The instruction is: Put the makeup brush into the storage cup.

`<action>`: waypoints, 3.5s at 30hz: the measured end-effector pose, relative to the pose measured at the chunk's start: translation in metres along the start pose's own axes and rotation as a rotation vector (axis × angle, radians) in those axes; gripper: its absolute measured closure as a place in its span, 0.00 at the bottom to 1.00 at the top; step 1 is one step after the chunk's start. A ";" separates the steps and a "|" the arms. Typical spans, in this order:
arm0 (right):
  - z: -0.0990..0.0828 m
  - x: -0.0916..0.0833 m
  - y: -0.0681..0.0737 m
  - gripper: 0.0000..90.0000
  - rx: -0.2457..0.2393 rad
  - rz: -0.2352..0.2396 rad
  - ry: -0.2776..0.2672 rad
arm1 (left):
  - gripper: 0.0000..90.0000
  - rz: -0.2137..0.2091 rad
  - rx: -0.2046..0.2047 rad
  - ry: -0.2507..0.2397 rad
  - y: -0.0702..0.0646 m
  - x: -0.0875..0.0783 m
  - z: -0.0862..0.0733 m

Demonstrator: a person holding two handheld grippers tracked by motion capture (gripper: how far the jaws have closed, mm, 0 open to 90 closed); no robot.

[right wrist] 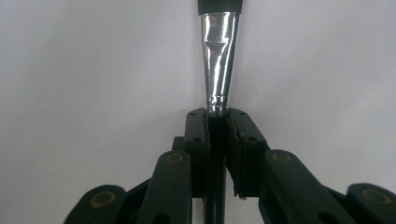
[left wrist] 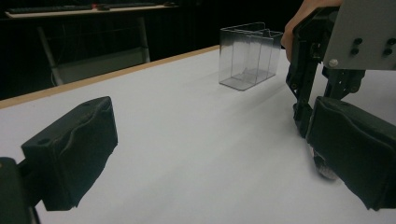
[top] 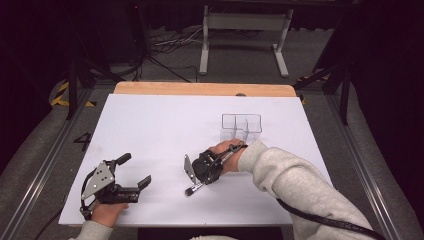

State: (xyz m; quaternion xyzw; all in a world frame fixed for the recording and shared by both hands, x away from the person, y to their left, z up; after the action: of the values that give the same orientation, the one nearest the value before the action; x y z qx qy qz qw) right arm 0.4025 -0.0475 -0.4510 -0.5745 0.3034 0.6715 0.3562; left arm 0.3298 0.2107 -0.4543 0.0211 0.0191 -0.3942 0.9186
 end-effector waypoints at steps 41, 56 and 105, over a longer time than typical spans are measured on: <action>-0.030 -0.082 0.024 0.88 0.228 -0.315 -0.554 | 0.03 0.006 -0.015 0.005 0.001 0.000 -0.002; -0.050 -0.093 0.044 0.88 0.330 -0.470 -0.791 | 0.03 0.009 -0.016 0.008 0.002 -0.001 -0.003; -0.098 -0.114 0.059 0.88 0.661 -0.848 -1.134 | 0.03 0.007 -0.018 0.008 0.001 -0.001 -0.002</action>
State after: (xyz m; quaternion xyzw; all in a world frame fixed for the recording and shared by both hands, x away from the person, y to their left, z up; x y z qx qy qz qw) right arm 0.4178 -0.1756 -0.3535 -0.0745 0.0136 0.5440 0.8357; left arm 0.3304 0.2122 -0.4567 0.0146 0.0260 -0.3908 0.9200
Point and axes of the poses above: each handheld gripper's, and its own axes: x roughly forward along the jaws, z roughly out of its top, y roughly to its left, the point moved 3 cm from there along x, roughly forward along the jaws, and after that the axes turned 7 degrees about -y, right-handed, at the moved point
